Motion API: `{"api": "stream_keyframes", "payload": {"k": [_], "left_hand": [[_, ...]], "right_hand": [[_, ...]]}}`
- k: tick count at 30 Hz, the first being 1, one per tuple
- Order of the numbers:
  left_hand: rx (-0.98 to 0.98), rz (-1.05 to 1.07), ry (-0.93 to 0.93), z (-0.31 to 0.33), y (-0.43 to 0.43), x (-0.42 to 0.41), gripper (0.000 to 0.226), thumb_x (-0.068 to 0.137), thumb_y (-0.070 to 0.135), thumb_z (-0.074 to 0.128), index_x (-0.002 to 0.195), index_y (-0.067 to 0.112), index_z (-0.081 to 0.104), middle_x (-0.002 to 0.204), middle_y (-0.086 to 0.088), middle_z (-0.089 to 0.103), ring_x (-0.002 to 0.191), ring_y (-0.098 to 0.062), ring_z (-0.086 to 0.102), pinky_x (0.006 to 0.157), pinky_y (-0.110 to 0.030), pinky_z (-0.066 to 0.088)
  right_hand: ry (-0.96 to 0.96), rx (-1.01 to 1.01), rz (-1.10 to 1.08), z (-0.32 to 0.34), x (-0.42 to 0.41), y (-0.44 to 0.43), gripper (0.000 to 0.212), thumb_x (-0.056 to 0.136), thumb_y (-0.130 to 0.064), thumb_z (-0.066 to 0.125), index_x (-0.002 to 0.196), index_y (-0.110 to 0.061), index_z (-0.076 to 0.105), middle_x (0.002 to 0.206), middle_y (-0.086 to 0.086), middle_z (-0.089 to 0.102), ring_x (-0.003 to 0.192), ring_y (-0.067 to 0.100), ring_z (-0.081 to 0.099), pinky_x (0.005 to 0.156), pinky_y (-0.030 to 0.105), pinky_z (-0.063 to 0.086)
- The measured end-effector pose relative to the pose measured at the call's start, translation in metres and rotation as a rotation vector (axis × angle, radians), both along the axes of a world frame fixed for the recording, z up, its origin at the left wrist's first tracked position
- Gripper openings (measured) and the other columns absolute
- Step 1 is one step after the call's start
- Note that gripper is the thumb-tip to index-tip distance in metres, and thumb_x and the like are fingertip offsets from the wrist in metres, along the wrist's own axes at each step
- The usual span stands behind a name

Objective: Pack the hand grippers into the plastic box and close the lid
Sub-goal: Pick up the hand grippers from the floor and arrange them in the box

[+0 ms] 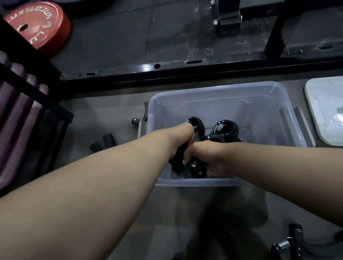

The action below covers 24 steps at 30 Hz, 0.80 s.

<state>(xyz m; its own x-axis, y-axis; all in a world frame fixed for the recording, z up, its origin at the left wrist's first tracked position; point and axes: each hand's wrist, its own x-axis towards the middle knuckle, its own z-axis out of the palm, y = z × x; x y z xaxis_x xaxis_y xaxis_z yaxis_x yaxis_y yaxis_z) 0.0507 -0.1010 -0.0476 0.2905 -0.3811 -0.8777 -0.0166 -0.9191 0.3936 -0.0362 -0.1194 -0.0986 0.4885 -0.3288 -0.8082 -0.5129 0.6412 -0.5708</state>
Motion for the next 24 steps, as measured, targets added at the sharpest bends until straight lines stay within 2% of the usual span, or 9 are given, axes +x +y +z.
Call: {"api": "stream_keyframes", "payload": {"k": [3, 5, 7, 10, 14, 16, 19, 22, 24], "left_hand": [[-0.018, 0.026, 0.008, -0.006, 0.006, -0.005, 0.019, 0.070, 0.010, 0.041, 0.065, 0.004, 0.058, 0.056, -0.015, 0.060, 0.050, -0.027, 0.056, 0.055, -0.025, 0.048], [-0.038, 0.080, 0.015, -0.009, 0.013, -0.007, 0.015, 0.072, 0.011, 0.042, 0.061, 0.008, 0.052, 0.052, -0.012, 0.054, 0.042, -0.023, 0.050, 0.046, -0.017, 0.042], [-0.040, 0.128, 0.042, -0.012, 0.020, -0.009, 0.018, 0.074, 0.011, 0.042, 0.057, 0.010, 0.049, 0.053, -0.011, 0.051, 0.041, -0.023, 0.047, 0.043, -0.013, 0.038], [-0.055, 0.171, 0.064, -0.013, 0.023, -0.007, 0.023, 0.076, 0.010, 0.041, 0.054, 0.011, 0.044, 0.048, -0.009, 0.048, 0.039, -0.022, 0.045, 0.040, -0.012, 0.037], [-0.018, 0.140, 0.059, -0.012, 0.023, -0.002, 0.015, 0.071, 0.009, 0.039, 0.056, 0.012, 0.039, 0.050, -0.010, 0.042, 0.025, -0.017, 0.037, 0.038, -0.018, 0.041], [0.006, 0.113, 0.085, -0.007, 0.023, 0.000, 0.012, 0.071, 0.013, 0.041, 0.060, 0.012, 0.043, 0.055, -0.010, 0.045, 0.027, -0.017, 0.039, 0.036, -0.021, 0.042], [0.027, 0.098, 0.104, 0.002, 0.027, 0.004, 0.012, 0.077, 0.018, 0.045, 0.065, 0.014, 0.049, 0.063, -0.007, 0.051, 0.034, -0.019, 0.045, 0.051, -0.022, 0.039], [-0.007, 0.201, 0.142, 0.002, 0.031, 0.011, 0.012, 0.078, 0.022, 0.041, 0.070, 0.017, 0.050, 0.072, -0.004, 0.054, 0.053, -0.021, 0.051, 0.055, -0.028, 0.033], [-0.050, 0.299, 0.164, 0.001, 0.034, 0.012, 0.020, 0.080, 0.022, 0.039, 0.068, 0.014, 0.054, 0.062, -0.004, 0.059, 0.046, -0.021, 0.057, 0.047, -0.019, 0.041]], "right_hand": [[0.053, -0.011, 0.045, -0.001, -0.004, -0.007, 0.051, 0.049, 0.002, 0.051, 0.098, 0.006, 0.065, 0.089, 0.027, 0.069, 0.068, 0.036, 0.068, 0.065, 0.034, 0.054], [0.057, -0.017, 0.086, 0.001, -0.005, -0.009, 0.064, 0.035, -0.001, 0.053, 0.096, 0.004, 0.069, 0.096, 0.031, 0.069, 0.075, 0.039, 0.069, 0.067, 0.035, 0.049], [0.072, -0.032, 0.131, -0.002, -0.006, -0.010, 0.070, 0.020, -0.005, 0.055, 0.088, 0.002, 0.070, 0.090, 0.029, 0.067, 0.078, 0.040, 0.067, 0.073, 0.042, 0.046], [0.074, -0.048, 0.179, 0.003, -0.008, -0.006, 0.048, 0.034, -0.001, 0.055, 0.079, -0.002, 0.068, 0.076, 0.020, 0.066, 0.070, 0.033, 0.063, 0.069, 0.039, 0.045], [0.075, -0.063, 0.125, 0.003, -0.008, -0.003, 0.040, 0.056, -0.005, 0.061, 0.094, 0.003, 0.069, 0.078, 0.019, 0.066, 0.073, 0.033, 0.064, 0.074, 0.044, 0.052], [0.048, -0.035, 0.093, 0.000, -0.009, -0.004, 0.033, 0.069, -0.002, 0.055, 0.099, 0.002, 0.066, 0.078, 0.018, 0.067, 0.070, 0.032, 0.067, 0.067, 0.036, 0.057], [0.043, 0.006, 0.083, -0.002, -0.008, -0.005, 0.042, 0.064, -0.004, 0.051, 0.103, 0.002, 0.065, 0.087, 0.021, 0.067, 0.080, 0.034, 0.069, 0.078, 0.043, 0.058], [-0.025, 0.059, 0.071, 0.003, -0.005, -0.003, 0.030, 0.065, -0.012, 0.048, 0.087, -0.003, 0.067, 0.082, 0.016, 0.064, 0.077, 0.030, 0.063, 0.081, 0.040, 0.053], [-0.057, 0.092, 0.042, 0.005, -0.003, -0.001, 0.025, 0.075, -0.018, 0.047, 0.081, -0.007, 0.068, 0.081, 0.014, 0.066, 0.077, 0.029, 0.064, 0.088, 0.042, 0.053]]}}
